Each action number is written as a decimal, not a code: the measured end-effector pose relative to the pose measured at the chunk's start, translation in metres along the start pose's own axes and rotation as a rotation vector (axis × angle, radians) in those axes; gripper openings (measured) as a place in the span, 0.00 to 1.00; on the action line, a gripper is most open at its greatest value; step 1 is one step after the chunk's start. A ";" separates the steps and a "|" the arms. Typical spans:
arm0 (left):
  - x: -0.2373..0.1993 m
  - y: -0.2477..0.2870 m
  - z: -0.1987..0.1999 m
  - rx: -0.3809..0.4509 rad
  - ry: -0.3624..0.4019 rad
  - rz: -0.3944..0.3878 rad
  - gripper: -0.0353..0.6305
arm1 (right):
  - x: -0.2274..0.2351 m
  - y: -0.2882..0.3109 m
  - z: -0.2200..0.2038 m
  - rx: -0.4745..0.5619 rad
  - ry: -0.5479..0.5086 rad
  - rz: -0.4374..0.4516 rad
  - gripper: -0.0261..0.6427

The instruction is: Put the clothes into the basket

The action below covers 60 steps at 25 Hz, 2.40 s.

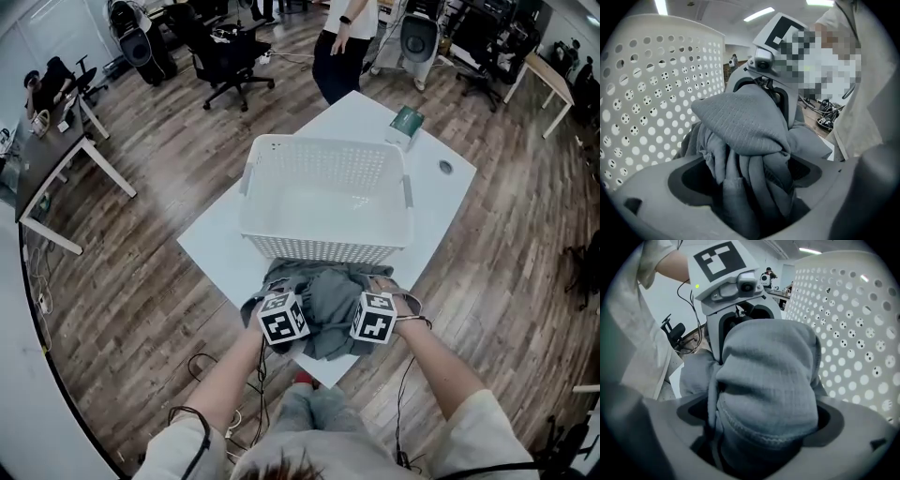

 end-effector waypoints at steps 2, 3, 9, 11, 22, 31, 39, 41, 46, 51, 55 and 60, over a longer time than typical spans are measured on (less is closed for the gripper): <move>-0.001 0.001 0.001 0.033 -0.008 -0.002 0.76 | 0.001 -0.001 0.000 0.026 0.001 0.020 0.86; 0.000 0.001 0.002 0.040 -0.008 -0.001 0.76 | 0.000 -0.001 0.000 0.032 0.004 0.024 0.85; 0.004 -0.001 0.004 0.045 0.024 0.019 0.58 | -0.006 -0.006 0.007 0.038 0.029 0.000 0.61; 0.007 -0.003 0.004 0.045 0.032 0.031 0.52 | -0.009 -0.008 0.007 0.044 0.047 -0.025 0.56; 0.035 -0.042 0.029 0.056 0.017 0.081 0.40 | -0.033 -0.054 0.006 0.019 0.009 -0.135 0.49; 0.037 -0.151 0.085 0.102 0.059 0.238 0.40 | -0.024 -0.174 0.025 0.026 -0.076 -0.319 0.49; -0.005 -0.254 0.146 0.117 0.144 0.413 0.40 | 0.027 -0.285 0.044 0.049 -0.127 -0.503 0.49; -0.023 -0.277 0.160 0.125 0.164 0.460 0.40 | 0.048 -0.309 0.051 0.049 -0.138 -0.558 0.49; -0.084 -0.322 0.188 0.132 0.202 0.572 0.40 | 0.111 -0.352 0.066 0.056 -0.143 -0.673 0.50; -0.155 -0.315 0.190 0.127 0.184 0.613 0.40 | 0.180 -0.338 0.073 0.064 -0.129 -0.685 0.50; -0.191 -0.254 0.163 0.077 0.137 0.518 0.40 | 0.209 -0.269 0.065 0.057 -0.082 -0.573 0.50; -0.204 -0.182 0.126 0.002 0.081 0.416 0.41 | 0.214 -0.188 0.050 0.037 -0.011 -0.428 0.51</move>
Point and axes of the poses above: the fingertips, and each gripper's own axes: y forward along the fingers, x to its right, z out of its top, the point moved 4 cm from there along -y, backward along the fingers, and after that the axes turned 10 degrees about -x, right-handed, at the moved point
